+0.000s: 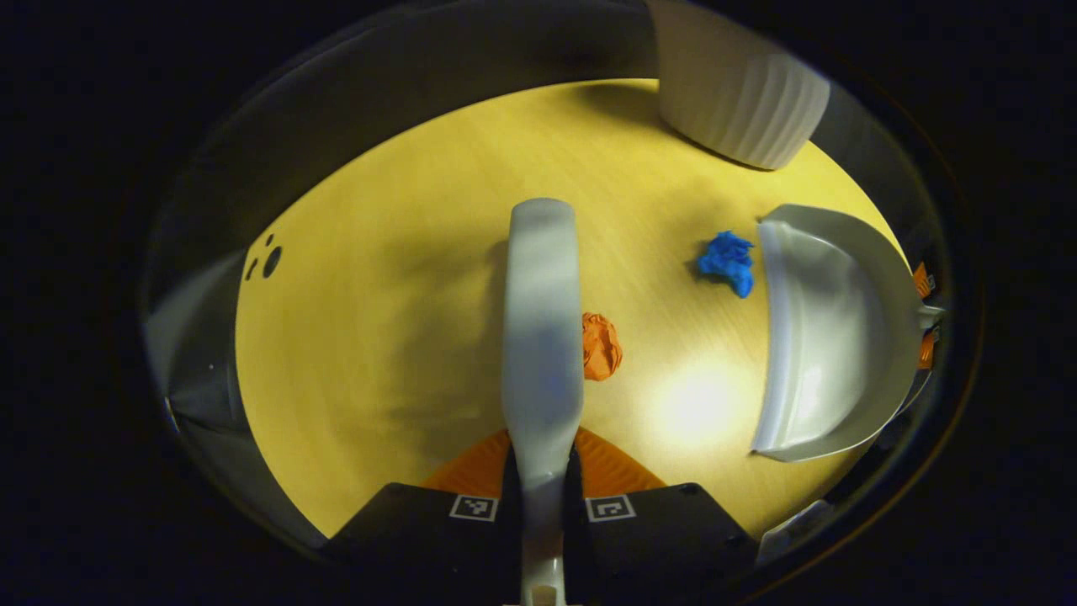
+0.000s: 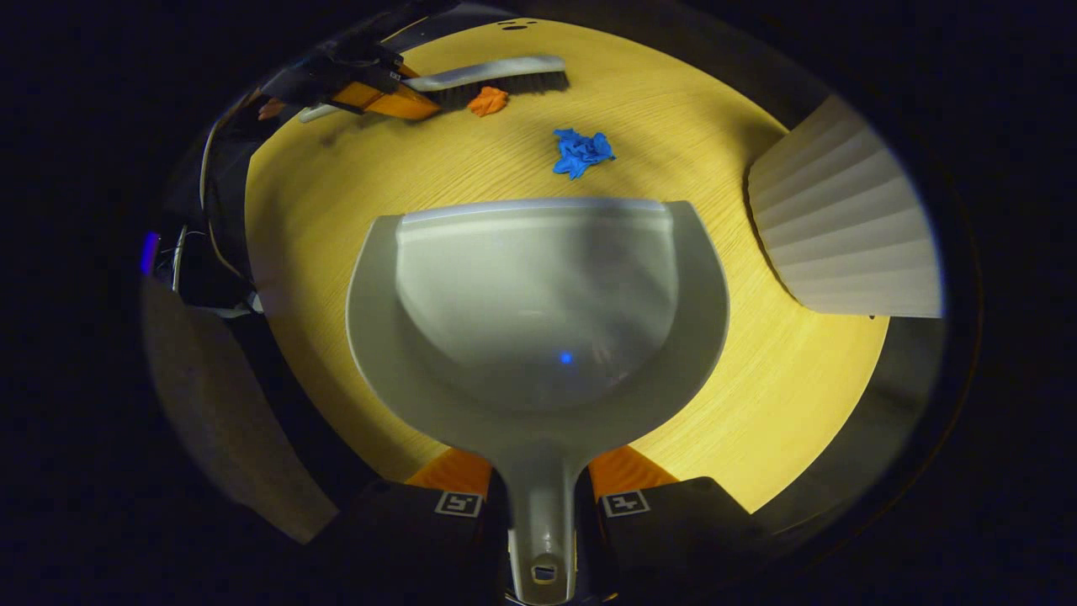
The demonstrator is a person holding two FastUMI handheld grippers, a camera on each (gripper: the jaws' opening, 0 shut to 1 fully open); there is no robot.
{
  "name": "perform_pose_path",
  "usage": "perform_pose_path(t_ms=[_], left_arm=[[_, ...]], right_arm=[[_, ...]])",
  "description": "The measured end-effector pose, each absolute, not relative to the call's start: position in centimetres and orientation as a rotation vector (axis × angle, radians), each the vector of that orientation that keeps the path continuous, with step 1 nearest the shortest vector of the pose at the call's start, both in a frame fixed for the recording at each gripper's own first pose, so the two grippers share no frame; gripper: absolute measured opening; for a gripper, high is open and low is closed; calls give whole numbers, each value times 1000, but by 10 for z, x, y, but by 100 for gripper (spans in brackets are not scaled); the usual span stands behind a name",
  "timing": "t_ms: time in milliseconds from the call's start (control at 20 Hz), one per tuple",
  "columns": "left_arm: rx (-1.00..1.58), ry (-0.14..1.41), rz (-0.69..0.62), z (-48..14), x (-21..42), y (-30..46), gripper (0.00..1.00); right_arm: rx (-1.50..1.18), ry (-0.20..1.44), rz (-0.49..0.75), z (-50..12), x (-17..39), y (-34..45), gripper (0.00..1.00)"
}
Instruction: Pick up the small broom and dustpan from the desktop, sweep the trash into the dustpan with the broom, and then empty the trash into the garbage bin.
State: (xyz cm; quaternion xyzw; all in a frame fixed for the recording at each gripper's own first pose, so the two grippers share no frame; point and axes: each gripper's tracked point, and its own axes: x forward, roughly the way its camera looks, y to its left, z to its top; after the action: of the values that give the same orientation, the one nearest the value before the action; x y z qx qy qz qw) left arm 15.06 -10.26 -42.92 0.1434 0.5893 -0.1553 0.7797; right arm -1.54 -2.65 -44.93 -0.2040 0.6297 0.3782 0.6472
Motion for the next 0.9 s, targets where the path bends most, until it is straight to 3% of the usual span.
perform_pose_path(t_ms=[200,600,900], left_arm=[[223,1297,-474,-427,140,-157,21],[110,1360,-730,-408,100,-208,24],[72,1337,-731,-369,87,-196,24]], right_arm=[[-454,1418,874,-455,-15,-29,36],[-418,1349,883,-472,-17,-27,36],[-300,1230,785,-473,-17,-20,36]])
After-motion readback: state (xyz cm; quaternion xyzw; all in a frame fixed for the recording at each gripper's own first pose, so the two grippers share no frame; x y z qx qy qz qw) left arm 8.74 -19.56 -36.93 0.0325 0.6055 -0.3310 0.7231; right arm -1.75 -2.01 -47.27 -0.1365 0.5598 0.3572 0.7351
